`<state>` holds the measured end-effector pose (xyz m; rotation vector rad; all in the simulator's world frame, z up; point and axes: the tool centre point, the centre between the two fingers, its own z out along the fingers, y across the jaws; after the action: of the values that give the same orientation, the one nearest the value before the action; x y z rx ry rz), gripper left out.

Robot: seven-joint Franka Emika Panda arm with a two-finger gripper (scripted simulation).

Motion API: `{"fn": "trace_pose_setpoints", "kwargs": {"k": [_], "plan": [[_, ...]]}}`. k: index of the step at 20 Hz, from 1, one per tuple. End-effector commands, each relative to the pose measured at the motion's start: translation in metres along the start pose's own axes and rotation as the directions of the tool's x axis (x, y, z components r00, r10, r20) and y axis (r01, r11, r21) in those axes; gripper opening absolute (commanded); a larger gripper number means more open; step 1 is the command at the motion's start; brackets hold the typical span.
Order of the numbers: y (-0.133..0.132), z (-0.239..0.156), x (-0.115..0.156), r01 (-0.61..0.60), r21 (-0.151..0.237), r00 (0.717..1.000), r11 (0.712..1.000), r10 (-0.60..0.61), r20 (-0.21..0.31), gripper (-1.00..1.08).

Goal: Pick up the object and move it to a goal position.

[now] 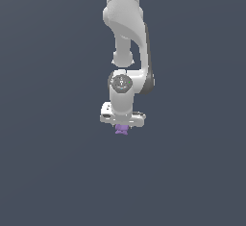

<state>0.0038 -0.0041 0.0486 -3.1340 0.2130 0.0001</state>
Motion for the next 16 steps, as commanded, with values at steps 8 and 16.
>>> {"fn": "trace_pose_setpoints", "kwargs": {"k": [8, 16], "plan": [[0.112, -0.008, -0.002, -0.001, 0.0, 1.0, 1.0, 0.001, 0.0, -1.0], [0.16, -0.012, 0.0, -0.001, 0.0, 1.0, 1.0, 0.001, 0.0, -1.0]]}}
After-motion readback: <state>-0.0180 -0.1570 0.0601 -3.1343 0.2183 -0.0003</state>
